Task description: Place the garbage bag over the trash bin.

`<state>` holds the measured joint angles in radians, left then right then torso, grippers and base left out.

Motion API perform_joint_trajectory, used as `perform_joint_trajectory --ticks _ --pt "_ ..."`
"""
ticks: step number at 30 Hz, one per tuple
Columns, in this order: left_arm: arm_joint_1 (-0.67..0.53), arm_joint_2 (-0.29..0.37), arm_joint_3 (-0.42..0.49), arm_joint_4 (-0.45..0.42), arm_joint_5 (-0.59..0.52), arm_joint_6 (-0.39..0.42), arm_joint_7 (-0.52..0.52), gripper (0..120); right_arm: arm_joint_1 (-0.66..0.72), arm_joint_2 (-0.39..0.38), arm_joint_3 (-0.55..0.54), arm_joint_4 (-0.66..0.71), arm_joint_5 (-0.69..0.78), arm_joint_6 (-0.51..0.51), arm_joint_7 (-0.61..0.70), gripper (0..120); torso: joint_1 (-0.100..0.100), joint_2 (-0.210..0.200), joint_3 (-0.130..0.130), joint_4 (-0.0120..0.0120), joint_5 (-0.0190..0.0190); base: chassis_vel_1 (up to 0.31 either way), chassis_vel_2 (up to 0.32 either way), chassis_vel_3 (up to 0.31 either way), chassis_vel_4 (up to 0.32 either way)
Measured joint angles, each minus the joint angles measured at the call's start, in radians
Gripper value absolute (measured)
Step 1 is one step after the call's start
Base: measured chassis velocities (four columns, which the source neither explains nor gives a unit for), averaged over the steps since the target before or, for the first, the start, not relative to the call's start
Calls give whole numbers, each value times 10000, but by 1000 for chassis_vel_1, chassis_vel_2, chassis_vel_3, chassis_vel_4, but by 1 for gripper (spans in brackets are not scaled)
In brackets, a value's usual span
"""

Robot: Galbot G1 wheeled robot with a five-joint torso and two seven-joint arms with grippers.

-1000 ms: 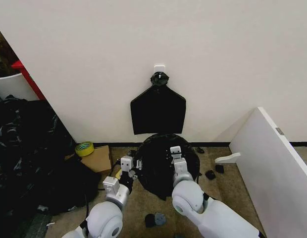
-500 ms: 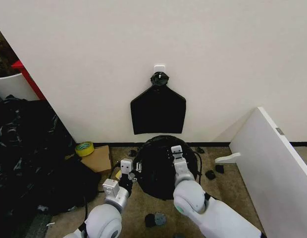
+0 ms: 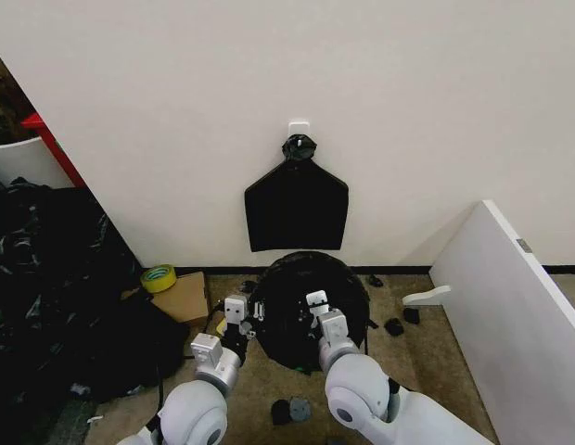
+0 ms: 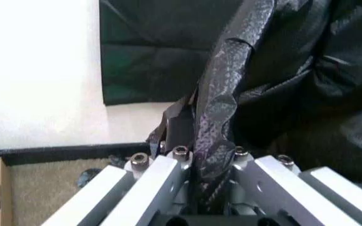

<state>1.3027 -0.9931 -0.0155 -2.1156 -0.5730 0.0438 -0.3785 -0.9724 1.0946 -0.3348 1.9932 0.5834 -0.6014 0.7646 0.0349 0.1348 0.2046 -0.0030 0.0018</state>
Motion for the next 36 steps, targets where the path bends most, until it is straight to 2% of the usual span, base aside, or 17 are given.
perform_joint_trajectory --ticks 8,10,15,21,22,25,29,36 --pt "104 83 -40 -268 -38 12 20 1 265 240 -90 -897 -850 77 -175 0 0 0 1 0 1 0 0 0 0" --pt "143 80 -24 -268 -5 11 29 1 308 226 18 -1154 -1582 389 -437 0 0 0 1 0 0 0 0 0 0" --pt "89 75 -23 -173 -7 13 43 1 140 8 116 -925 -2363 786 -714 0 0 0 1 -2 1 0 0 0 0" --pt "-41 52 10 27 -15 20 45 1 -20 -210 61 135 -1306 854 -607 0 0 0 1 -1 1 0 0 0 0" --pt "-64 11 66 99 -8 22 46 1 -43 -224 11 552 -401 714 -406 0 0 0 1 0 0 0 0 0 0" --pt "-69 -49 149 137 6 22 50 1 -49 -144 -151 756 422 329 -159 0 0 0 1 0 0 0 0 0 0" --pt "-31 -68 168 111 9 30 51 1 23 14 -343 408 325 87 -140 0 0 0 1 0 1 0 0 0 0" --pt "76 -99 163 -22 35 43 51 1 336 279 -541 -679 -868 -486 -205 0 0 0 1 0 1 0 0 0 0"
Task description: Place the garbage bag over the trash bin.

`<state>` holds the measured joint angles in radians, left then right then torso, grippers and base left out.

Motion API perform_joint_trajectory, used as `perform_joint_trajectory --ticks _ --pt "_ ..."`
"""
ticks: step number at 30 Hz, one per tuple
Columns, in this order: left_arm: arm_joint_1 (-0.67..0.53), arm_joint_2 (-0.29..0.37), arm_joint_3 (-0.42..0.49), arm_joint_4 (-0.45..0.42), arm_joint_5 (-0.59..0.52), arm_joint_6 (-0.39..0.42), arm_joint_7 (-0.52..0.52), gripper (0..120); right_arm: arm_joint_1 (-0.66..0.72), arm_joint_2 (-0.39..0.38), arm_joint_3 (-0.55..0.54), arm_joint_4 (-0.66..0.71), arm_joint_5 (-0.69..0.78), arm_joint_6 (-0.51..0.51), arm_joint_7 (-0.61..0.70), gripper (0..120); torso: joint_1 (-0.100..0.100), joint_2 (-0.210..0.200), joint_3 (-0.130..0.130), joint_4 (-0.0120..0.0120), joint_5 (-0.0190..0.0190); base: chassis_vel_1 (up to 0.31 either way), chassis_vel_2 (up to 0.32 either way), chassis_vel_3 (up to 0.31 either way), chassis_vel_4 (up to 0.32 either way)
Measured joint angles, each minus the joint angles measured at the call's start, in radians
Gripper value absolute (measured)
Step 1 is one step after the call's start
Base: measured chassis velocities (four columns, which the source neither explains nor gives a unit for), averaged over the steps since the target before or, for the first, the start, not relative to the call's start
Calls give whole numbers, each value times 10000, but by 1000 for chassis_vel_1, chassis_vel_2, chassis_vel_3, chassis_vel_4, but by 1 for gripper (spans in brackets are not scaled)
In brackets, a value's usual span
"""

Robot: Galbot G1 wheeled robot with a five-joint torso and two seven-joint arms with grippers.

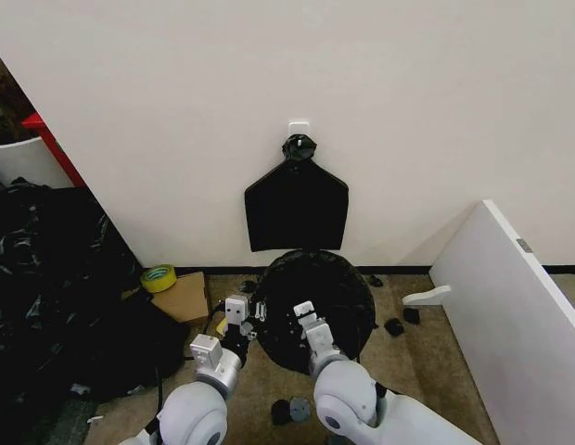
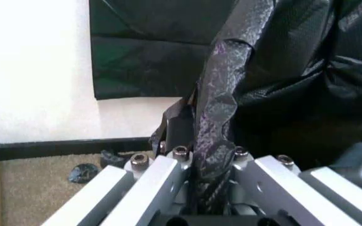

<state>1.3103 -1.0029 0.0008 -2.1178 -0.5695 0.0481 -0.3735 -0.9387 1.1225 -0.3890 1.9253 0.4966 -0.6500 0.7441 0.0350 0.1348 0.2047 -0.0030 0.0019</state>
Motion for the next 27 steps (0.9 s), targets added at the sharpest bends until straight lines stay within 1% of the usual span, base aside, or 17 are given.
perform_joint_trajectory --ticks 2,8,10,13,14,16,21,23,26,27 --pt "38 -7 0 -72 15 6 0 1 131 38 3 -318 -301 -69 -11 0 0 0 0 0 0 0 0 0 0" --pt "124 -41 48 -194 94 14 0 1 185 144 203 -682 -600 -33 -40 0 0 0 0 0 0 0 0 0 0" --pt "129 -51 57 -197 99 20 -9 1 152 151 343 -777 -924 118 -187 0 0 0 0 0 0 0 0 0 0" --pt "100 -42 54 -154 87 23 -15 1 7 47 492 -775 -1469 619 -538 0 0 0 0 0 0 0 0 0 0" --pt "100 -42 54 -154 87 23 -15 1 7 47 492 -775 -1469 619 -538 0 0 0 0 0 0 0 0 0 0" --pt "51 -13 41 -84 44 24 -15 1 -132 -87 525 -538 -1653 994 -721 0 0 0 0 1 2 0 0 0 0" --pt "-185 -41 -54 186 -185 24 -52 1 -638 -643 297 770 -1377 1769 -1056 0 0 0 0 -2 -1 0 0 0 0" --pt "-191 -60 -99 211 -227 29 -53 1 -691 -699 246 904 -1371 1933 -1158 0 0 0 -1 -3 -1 0 0 0 0" --pt "-181 -105 -206 311 -318 68 -69 1 -797 -722 147 1065 -1558 2940 -1660 0 0 0 0 1 0 0 0 0 0" --pt "-181 -105 -206 311 -318 68 -69 1 -797 -722 147 1065 -1558 2940 -1660 0 0 0 0 1 0 0 0 0 0"
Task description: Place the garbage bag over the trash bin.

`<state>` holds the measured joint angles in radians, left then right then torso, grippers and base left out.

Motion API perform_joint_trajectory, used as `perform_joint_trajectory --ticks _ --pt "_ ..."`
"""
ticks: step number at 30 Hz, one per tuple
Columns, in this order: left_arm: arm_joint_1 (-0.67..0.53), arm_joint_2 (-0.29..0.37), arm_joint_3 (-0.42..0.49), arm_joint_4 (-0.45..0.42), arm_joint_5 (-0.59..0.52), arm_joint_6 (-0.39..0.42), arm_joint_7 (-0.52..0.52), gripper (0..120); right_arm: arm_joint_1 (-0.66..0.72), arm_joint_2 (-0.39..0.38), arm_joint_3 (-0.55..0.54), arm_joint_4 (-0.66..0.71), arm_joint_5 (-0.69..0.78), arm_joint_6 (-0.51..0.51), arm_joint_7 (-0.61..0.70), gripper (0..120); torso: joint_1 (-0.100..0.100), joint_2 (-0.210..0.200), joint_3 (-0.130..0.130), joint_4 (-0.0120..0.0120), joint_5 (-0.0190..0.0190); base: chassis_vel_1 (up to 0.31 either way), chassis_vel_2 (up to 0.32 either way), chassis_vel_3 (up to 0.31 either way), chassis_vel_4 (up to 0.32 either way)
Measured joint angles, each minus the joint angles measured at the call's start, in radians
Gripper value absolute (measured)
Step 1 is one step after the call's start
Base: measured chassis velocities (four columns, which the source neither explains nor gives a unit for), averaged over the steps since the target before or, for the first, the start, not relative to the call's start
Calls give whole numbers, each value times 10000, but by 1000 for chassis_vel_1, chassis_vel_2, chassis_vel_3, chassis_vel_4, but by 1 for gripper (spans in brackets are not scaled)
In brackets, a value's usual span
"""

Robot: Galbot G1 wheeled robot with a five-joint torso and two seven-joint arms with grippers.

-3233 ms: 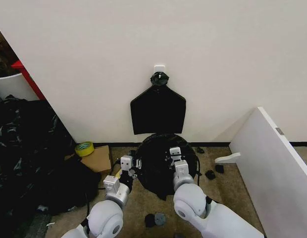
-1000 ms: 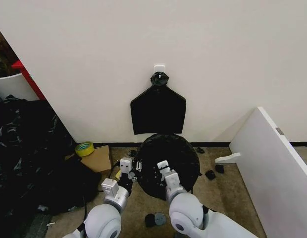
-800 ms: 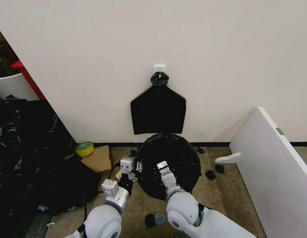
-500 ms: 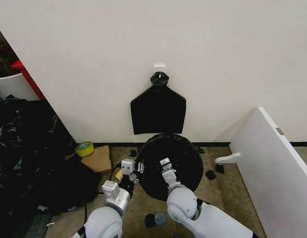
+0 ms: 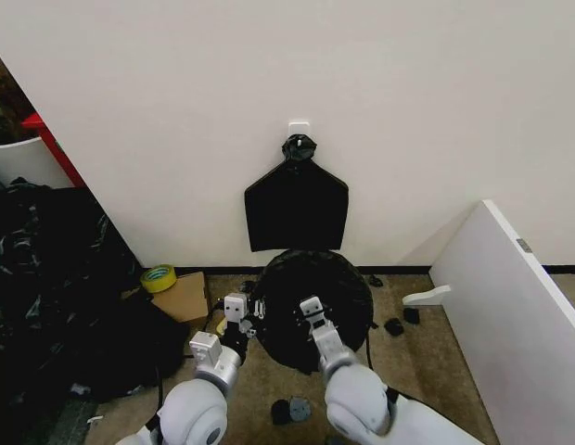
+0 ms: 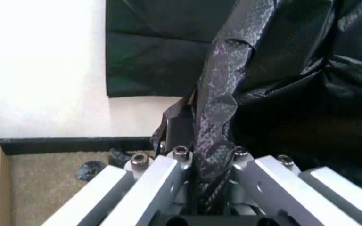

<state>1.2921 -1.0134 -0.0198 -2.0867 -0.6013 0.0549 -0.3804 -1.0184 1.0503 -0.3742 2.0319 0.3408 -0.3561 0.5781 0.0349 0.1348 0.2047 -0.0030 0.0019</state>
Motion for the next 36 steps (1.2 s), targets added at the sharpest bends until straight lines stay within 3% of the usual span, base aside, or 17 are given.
perform_joint_trajectory --ticks 2,7,13,24,29,36 --pt "167 -3 0 -49 -5 101 -7 1 185 198 204 -356 -939 775 -477 0 0 0 0 -1 0 0 0 0 0" --pt "341 110 191 -244 236 121 -3 1 604 416 333 -838 -1052 134 -254 0 0 0 0 0 0 0 0 0 0" --pt "490 123 248 -365 372 103 3 1 969 761 691 -2311 -1851 316 -340 0 0 0 0 0 0 0 0 0 0" --pt "482 89 300 -407 377 155 16 1 965 730 1045 -3044 -2520 554 -474 0 0 0 0 0 1 0 0 0 0" --pt "406 122 239 -325 368 149 4 1 653 401 861 -1811 -1343 178 -276 0 0 0 0 -2 0 0 0 0 0" --pt "372 107 201 -249 410 -15 46 1 476 287 490 -96 1566 -1084 555 0 0 0 0 -1 0 0 0 0 0"
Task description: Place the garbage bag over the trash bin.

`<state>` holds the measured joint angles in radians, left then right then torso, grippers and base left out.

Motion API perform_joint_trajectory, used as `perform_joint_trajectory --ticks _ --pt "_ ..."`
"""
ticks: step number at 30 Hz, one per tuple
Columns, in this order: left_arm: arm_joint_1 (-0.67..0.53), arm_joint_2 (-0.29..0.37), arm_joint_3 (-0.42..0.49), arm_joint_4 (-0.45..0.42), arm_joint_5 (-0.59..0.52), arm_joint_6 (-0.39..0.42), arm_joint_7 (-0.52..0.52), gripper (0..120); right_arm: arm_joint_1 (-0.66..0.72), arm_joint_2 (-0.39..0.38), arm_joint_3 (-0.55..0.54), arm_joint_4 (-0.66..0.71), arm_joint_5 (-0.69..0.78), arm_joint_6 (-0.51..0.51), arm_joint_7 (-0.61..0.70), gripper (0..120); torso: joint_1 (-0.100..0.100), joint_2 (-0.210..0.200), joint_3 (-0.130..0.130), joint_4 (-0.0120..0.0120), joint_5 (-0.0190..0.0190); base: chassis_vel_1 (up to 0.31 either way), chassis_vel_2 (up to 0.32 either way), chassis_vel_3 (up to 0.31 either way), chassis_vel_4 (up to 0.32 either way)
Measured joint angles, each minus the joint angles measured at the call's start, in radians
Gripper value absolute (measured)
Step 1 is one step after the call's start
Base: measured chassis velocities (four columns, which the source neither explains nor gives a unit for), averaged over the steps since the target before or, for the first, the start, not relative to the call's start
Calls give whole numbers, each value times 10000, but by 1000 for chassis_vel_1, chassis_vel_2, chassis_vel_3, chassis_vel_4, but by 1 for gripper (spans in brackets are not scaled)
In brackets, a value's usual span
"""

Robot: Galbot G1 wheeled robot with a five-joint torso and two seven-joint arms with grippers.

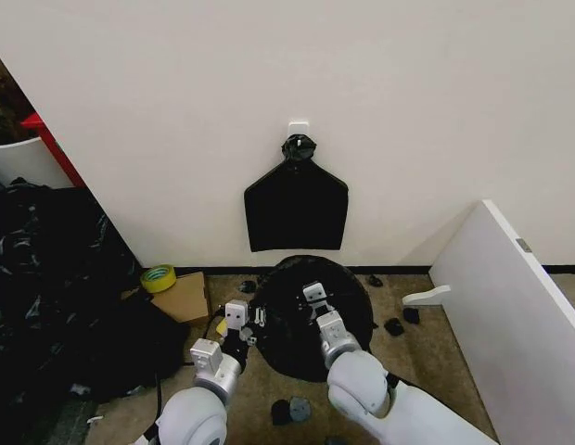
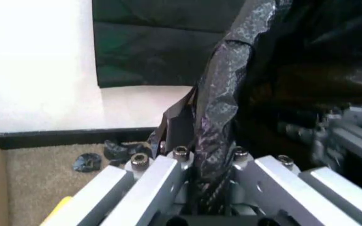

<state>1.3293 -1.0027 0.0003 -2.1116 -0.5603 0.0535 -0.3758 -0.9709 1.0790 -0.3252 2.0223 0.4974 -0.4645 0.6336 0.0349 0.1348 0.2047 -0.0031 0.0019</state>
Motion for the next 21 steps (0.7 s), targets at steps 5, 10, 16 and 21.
perform_joint_trajectory --ticks 5,10,16,21 --pt "39 21 -38 -17 68 -89 63 1 70 58 -41 29 422 -483 265 0 0 0 0 0 0 0 0 0 0" --pt "119 58 -144 -139 127 -181 122 1 169 137 -67 -281 616 -1149 613 0 0 0 0 -1 0 0 0 0 0" --pt "386 153 -241 -528 222 -221 186 1 361 323 -4 -1619 -618 -1338 387 0 0 0 0 0 1 0 0 0 0" --pt "405 180 -235 -567 299 -234 190 1 444 347 238 -2082 -1603 -1048 84 0 0 0 1 1 1 0 0 0 0"
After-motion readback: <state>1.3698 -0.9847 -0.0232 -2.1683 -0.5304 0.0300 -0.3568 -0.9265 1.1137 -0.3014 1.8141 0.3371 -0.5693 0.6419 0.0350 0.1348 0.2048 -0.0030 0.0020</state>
